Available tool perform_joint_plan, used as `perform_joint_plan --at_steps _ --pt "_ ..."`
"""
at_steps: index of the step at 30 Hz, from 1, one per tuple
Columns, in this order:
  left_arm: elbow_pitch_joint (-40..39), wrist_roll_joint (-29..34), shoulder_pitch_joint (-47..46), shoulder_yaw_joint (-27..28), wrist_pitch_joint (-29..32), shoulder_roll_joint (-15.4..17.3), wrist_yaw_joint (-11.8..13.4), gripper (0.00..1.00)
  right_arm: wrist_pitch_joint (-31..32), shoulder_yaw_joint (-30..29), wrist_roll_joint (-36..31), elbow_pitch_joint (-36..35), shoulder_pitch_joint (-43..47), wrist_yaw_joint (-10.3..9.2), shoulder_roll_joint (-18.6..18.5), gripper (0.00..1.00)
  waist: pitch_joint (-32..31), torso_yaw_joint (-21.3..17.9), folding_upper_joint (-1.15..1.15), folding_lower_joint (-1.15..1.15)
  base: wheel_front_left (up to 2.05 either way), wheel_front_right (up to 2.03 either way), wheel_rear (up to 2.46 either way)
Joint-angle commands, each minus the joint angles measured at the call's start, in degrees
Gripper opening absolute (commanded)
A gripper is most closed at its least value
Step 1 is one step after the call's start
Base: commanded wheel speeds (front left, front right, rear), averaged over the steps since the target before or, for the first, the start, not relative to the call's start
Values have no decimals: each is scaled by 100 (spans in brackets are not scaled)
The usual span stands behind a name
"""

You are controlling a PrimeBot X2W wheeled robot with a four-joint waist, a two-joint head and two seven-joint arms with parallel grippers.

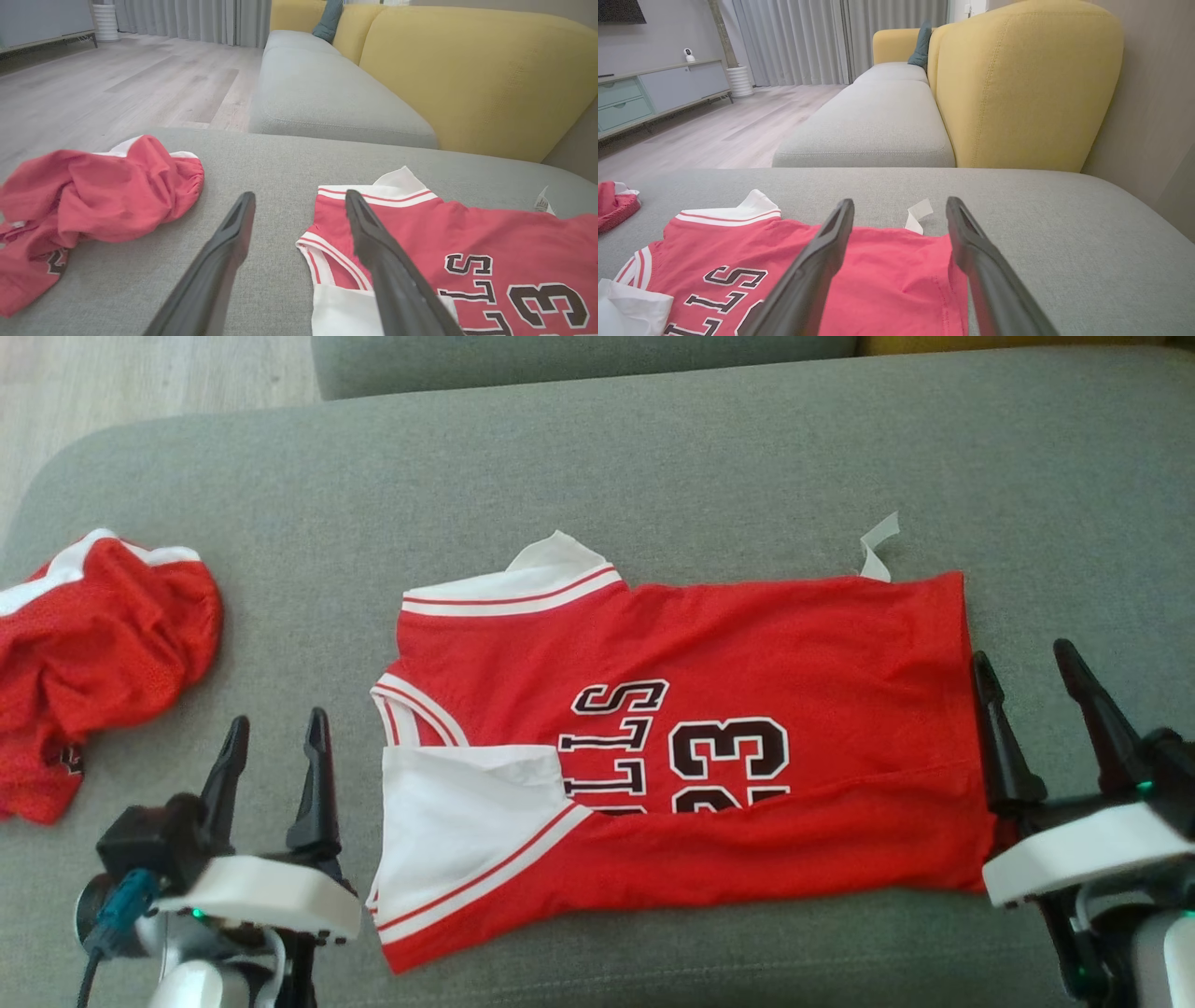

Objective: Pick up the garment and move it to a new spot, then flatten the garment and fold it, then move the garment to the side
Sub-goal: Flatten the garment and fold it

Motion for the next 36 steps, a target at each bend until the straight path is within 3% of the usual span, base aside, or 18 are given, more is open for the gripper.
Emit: perform_joint_plan --at_steps 1,16,24,30,36 --pt "-247 62 -316 259 -36 109 36 100 -37 151 -15 -192 -267 -5 -140 100 -17 0 0 0 0 0 0" --pt "-252 117 -426 150 -7 179 41 100 -48 165 34 -106 -334 -5 -93 100 143 33 0 0 0 0 0" --pt "349 4 -1862 -337 236 67 -560 100 -16 155 -20 -207 -503 -5 -18 100 735 29 0 0 0 0 0" --pt "1589 -174 -3206 -590 445 -208 -989 100 -62 292 -30 -128 -752 -5 18 100 1118 -143 0 0 0 0 0" --pt "2979 -293 -4216 -704 558 -365 -1244 100 -138 377 -13 20 -905 -5 51 100 1354 -299 0 0 0 0 0"
